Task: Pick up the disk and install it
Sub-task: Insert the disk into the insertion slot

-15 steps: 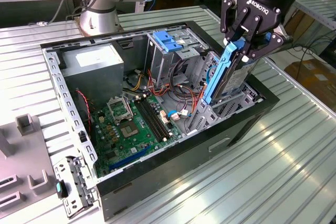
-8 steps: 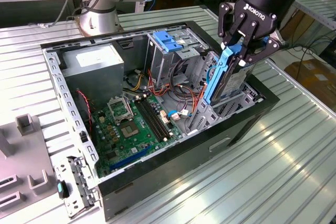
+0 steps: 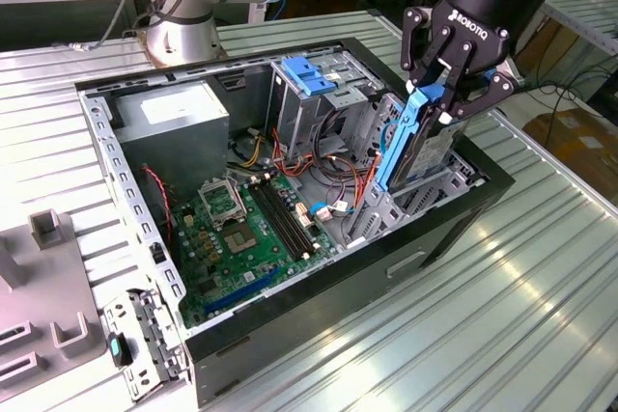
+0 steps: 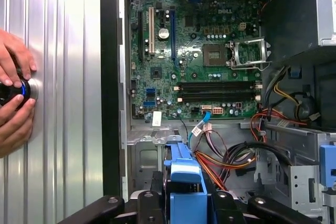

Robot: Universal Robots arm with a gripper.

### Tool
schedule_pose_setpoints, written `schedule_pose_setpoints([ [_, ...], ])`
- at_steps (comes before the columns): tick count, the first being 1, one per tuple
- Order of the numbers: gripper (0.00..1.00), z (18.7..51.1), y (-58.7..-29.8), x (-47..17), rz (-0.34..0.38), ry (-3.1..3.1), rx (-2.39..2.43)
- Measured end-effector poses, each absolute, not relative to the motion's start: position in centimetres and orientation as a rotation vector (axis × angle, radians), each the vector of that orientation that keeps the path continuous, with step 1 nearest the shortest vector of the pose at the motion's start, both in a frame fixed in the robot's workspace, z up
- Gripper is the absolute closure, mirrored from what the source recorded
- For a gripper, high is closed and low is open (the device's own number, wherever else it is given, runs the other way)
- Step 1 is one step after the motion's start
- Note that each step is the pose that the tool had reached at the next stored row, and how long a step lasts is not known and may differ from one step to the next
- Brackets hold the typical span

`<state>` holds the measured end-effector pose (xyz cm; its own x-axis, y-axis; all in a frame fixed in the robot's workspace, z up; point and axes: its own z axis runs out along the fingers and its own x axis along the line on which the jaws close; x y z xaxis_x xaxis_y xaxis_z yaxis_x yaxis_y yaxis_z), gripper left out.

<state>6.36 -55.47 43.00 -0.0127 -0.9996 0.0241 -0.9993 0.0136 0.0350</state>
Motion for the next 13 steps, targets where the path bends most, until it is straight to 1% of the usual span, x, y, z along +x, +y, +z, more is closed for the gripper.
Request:
schedule_pose_setpoints([
  [3,0.63,43.0,-55.5,6.6,-0.028,-2.199,2.17],
  [13,0.63,41.8,-55.6,7.2,-0.035,-2.196,2.167],
])
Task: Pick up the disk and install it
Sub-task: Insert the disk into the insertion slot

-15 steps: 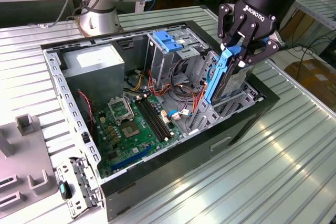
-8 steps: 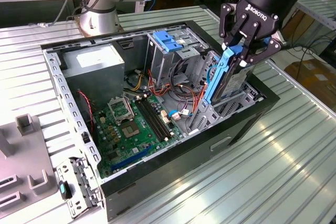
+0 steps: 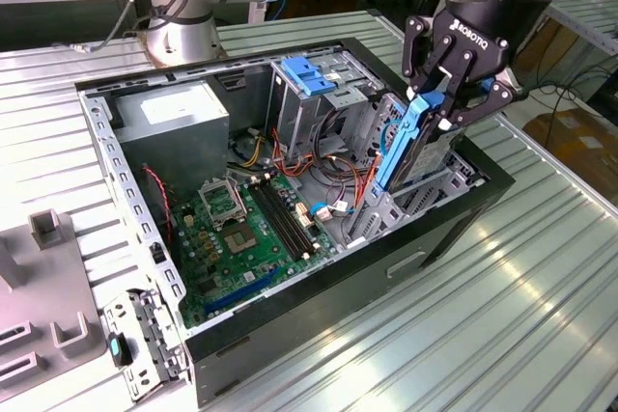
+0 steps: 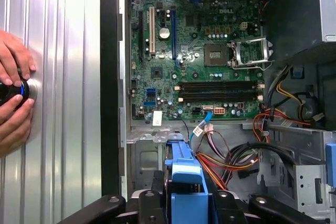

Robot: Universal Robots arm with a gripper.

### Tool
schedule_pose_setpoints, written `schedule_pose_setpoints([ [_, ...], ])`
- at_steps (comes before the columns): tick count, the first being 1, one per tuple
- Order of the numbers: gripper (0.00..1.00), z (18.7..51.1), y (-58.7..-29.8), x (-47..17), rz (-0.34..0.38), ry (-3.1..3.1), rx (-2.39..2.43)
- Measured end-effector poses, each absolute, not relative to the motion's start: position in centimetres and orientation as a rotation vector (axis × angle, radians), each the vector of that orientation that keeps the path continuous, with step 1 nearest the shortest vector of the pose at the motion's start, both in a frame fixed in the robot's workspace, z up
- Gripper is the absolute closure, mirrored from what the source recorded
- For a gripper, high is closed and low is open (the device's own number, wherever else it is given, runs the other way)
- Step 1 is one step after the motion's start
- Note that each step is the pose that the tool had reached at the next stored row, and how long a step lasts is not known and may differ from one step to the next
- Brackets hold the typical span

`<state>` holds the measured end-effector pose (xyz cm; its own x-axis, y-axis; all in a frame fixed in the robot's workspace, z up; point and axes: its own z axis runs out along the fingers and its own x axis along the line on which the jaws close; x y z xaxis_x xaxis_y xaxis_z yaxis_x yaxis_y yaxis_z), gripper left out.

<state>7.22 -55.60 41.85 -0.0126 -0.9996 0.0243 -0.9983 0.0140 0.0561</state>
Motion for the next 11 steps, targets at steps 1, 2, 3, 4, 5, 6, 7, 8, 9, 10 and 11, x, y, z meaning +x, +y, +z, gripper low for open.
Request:
schedule_pose_setpoints([
  [1,0.63,41.7,-55.7,7.2,-0.035,-2.196,2.166],
  [2,0.63,41.6,-55.7,7.3,-0.035,-2.195,2.167],
  [3,0.63,41.4,-55.8,7.3,-0.036,-2.196,2.167],
  [4,0.63,41.2,-55.9,7.3,-0.035,-2.196,2.166],
  [5,0.63,40.9,-56.0,7.3,-0.035,-2.196,2.166],
  [6,0.63,40.7,-56.1,7.3,-0.035,-2.196,2.167],
  [7,0.63,40.6,-56.1,7.3,-0.035,-2.196,2.166],
  [8,0.63,40.5,-56.1,7.4,-0.035,-2.195,2.166],
  [9,0.63,40.4,-56.2,7.4,-0.035,-2.195,2.166],
  [10,0.63,40.2,-56.2,7.4,-0.036,-2.196,2.166],
  [11,0.63,40.1,-56.2,7.4,-0.036,-2.196,2.166],
])
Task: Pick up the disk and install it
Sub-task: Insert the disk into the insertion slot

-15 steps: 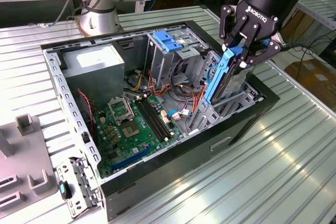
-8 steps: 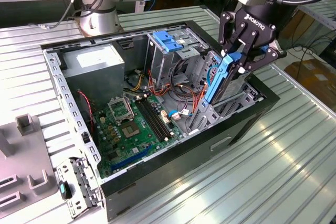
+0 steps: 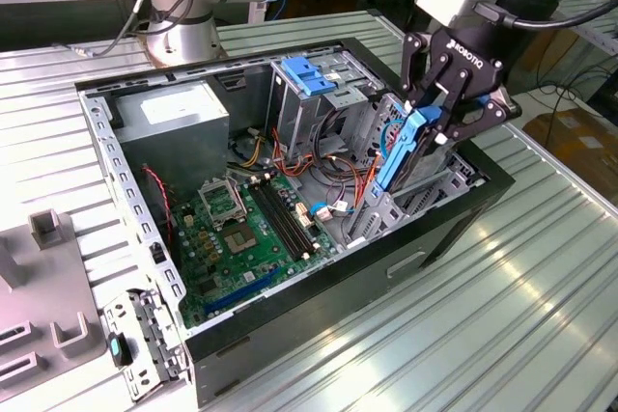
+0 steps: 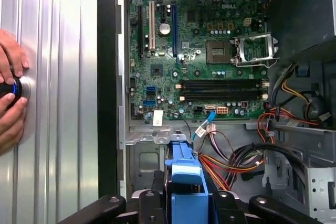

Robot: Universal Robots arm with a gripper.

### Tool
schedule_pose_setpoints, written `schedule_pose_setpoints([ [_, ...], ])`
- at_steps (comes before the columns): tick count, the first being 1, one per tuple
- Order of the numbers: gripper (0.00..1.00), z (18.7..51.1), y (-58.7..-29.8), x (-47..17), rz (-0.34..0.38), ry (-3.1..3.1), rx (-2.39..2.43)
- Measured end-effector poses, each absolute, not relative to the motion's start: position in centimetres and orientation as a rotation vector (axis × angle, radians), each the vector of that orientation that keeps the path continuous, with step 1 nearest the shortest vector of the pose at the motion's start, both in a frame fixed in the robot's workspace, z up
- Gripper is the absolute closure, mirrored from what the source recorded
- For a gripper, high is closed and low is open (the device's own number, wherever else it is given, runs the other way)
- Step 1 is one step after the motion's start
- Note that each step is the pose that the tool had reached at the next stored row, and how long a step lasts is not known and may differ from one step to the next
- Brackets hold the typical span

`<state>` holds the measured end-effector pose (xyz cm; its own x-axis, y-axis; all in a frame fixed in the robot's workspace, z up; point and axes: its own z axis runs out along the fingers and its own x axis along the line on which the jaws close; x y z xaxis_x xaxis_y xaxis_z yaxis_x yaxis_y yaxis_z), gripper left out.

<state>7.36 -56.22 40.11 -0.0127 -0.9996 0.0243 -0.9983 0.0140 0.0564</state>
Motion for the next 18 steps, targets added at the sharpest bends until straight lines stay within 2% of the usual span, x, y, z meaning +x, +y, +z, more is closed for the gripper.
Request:
schedule_pose_setpoints([
  [11,0.63,39.8,-56.4,7.4,-0.035,-2.195,2.166],
  [13,0.62,39.8,-56.3,7.4,-0.036,-2.195,2.166],
  [14,0.56,39.8,-56.3,7.4,-0.036,-2.195,2.166],
  [15,0.57,39.5,-56.4,7.4,-0.036,-2.195,2.167],
  [16,0.64,39.4,-56.4,7.4,-0.036,-2.195,2.166],
  [17,0.64,39.2,-56.3,7.5,-0.035,-2.196,2.167],
  [18,0.7,39.0,-56.3,7.5,-0.035,-2.196,2.167],
])
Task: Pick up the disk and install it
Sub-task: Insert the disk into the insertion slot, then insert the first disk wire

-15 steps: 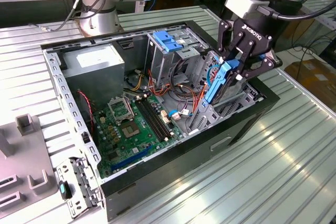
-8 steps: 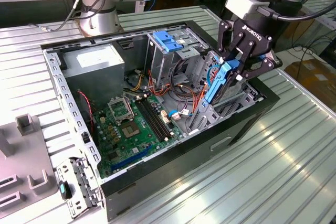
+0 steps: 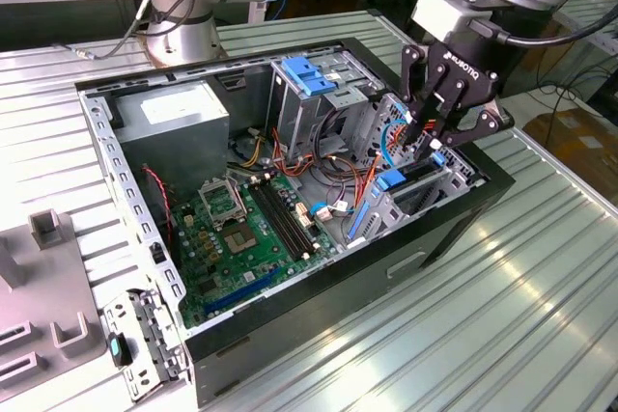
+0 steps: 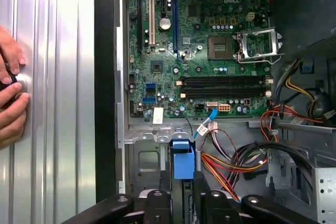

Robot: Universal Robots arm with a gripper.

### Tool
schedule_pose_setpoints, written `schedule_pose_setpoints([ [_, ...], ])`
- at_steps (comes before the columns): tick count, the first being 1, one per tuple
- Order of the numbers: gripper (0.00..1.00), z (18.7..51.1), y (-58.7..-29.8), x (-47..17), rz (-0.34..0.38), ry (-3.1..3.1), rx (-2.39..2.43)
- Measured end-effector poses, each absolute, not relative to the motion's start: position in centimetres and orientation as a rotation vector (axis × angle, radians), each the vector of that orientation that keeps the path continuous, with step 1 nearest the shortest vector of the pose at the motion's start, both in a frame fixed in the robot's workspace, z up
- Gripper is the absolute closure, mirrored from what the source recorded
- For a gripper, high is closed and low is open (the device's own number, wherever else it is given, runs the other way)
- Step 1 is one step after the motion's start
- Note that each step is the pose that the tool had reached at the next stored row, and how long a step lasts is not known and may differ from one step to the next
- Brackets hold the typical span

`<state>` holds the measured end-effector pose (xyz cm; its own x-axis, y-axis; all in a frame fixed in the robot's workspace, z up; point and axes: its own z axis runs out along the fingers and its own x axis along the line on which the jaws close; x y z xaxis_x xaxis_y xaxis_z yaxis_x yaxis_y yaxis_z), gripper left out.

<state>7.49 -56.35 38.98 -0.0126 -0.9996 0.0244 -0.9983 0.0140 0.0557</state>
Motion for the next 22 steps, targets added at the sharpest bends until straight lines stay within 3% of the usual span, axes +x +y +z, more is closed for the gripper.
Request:
schedule_pose_setpoints([
  [3,0.88,38.64,-56.34,7.54,-0.024,-2.198,2.171],
  [22,0.89,38.02,-56.37,7.54,0.032,-2.206,2.212],
])
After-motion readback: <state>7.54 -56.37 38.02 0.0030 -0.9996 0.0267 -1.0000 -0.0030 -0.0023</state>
